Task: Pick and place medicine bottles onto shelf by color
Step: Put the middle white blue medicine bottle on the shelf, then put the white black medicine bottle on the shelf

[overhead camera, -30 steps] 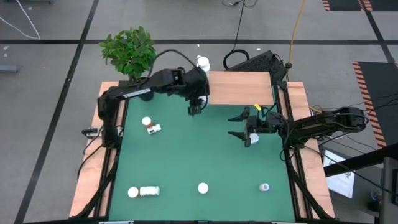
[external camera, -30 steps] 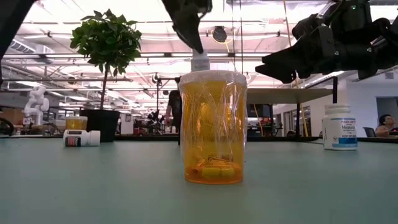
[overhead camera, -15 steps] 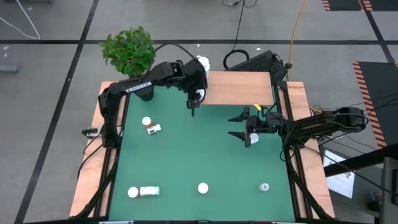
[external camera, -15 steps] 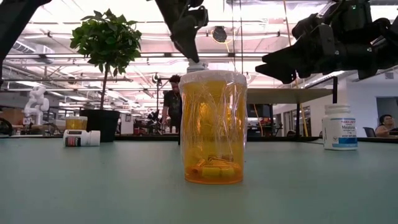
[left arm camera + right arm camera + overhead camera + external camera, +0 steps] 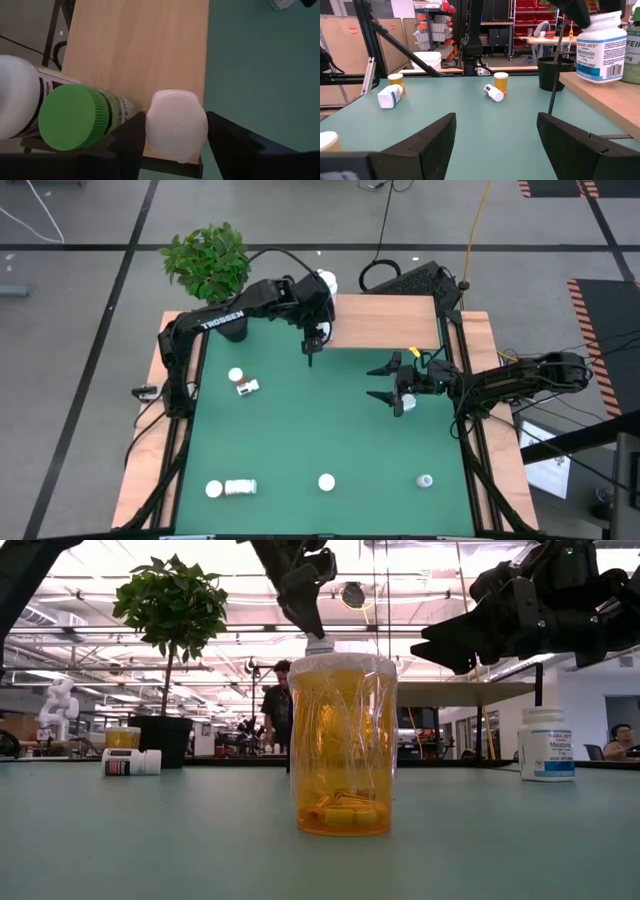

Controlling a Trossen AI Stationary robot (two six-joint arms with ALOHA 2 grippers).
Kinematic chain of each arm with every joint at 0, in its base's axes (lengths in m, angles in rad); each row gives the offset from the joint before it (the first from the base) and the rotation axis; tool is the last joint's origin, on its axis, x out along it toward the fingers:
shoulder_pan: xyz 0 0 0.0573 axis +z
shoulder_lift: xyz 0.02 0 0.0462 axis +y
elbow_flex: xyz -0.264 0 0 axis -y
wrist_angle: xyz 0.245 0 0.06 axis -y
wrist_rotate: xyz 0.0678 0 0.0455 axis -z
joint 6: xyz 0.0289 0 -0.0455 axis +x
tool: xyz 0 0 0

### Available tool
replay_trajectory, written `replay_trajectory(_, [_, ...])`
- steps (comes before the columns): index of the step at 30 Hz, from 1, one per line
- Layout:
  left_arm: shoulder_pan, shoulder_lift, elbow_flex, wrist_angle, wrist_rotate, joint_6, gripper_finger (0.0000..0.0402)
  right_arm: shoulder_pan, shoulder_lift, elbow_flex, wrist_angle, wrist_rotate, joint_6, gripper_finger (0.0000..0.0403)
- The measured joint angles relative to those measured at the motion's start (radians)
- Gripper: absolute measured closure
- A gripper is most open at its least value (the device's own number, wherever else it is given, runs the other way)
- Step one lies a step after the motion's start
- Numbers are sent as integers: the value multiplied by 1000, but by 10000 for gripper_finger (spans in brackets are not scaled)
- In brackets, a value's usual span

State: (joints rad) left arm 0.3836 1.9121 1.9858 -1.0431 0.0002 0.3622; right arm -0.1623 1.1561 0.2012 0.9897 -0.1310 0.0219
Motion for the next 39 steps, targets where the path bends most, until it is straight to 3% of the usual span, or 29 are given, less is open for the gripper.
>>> replay_trajectory(7, [6,0,0,0,-10,-1,133,0,0,0,0,0,0,129])
replay_trajectory(13, [1,0,0,0,-142,-8,105,0,0,0,0,0,1,129])
replay_trajectory(29, [-62,-16,0,-21,-219,-27,111,0,0,0,-2,0,18,128])
replay_trajectory(33, [-101,-51,0,-53,-248,-68,119,0,0,0,-26,0,23,128])
replay_trajectory(36, [-123,-95,-2,-108,-213,-108,127,0,0,0,-47,-2,64,129])
replay_trajectory(39, [-141,-180,-88,-89,-202,-141,137,11,0,-1,-66,-13,97,129])
